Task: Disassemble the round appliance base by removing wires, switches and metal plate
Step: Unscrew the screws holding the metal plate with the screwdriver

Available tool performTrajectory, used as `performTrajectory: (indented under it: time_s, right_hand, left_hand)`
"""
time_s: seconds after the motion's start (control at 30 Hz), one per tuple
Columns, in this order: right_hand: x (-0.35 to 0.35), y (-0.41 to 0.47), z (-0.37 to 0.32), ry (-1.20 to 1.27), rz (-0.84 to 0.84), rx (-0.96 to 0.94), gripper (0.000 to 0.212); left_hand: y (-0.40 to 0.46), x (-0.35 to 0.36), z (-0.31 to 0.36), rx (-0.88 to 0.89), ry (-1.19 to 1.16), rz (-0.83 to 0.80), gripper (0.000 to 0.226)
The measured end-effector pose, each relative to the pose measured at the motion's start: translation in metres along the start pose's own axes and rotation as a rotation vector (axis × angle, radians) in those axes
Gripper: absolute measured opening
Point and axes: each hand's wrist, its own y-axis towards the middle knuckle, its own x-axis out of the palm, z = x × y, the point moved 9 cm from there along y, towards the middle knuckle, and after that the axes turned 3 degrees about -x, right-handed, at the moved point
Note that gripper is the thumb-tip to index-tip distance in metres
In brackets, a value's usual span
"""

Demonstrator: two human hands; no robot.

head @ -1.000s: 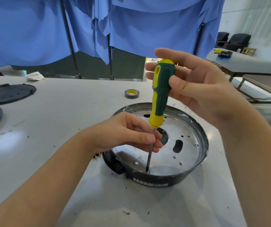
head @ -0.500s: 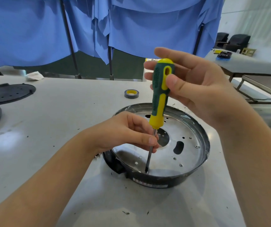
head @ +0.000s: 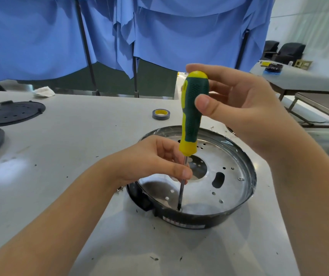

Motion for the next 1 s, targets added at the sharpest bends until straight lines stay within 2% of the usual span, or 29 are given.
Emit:
performTrajectory:
  time_s: [0.1,0.2,0.37,0.67,0.83,0.9,1.0]
  right_hand:
    - [0.0075,-0.0038,-0.0028,0.163,-0.133,0.009,0.042]
    - [0.0114,-0.0037,0.0002,0.244,-0.162,0.061,0.04]
    - [0.0081,0.0024,0.0007,-0.013,-0.018,-0.001,0.035]
    - [0.0108,-0.0014,0.0054,0.144,-0.116,0.085,0.039]
    - [0.0108,0.0022,0.0002,-0.135,-0.011,0.014,0.039]
    - [0.0064,0.0032,-0.0008,-0.149,0.033,-0.003,0.037]
    - [0.0022,0.0015,0.0037,-0.082,-0.008,0.029,0.037]
  left_hand:
    - [0.0003,0.0011,0.0,0.006,0.004,-0.013,0.013]
    - [0.0005,0.002,-0.0005,0.004,0.019,-0.024,0.012]
    - [0.0011,0.0005,-0.0029,-0.008,0.009,-0.027,0.012]
    - [0.0018,0.0003,-0.0043,-0.019,0.03,-0.029,0.011]
    - [0.0011,-0.0003,-0.0051,-0.029,0.042,-0.024,0.017]
    - [0.0011,0.0002,-0.0047,-0.029,0.047,-0.018,0.014]
    - [0.0004,0.003,-0.0015,-0.006,0.017,-0.044,0.009]
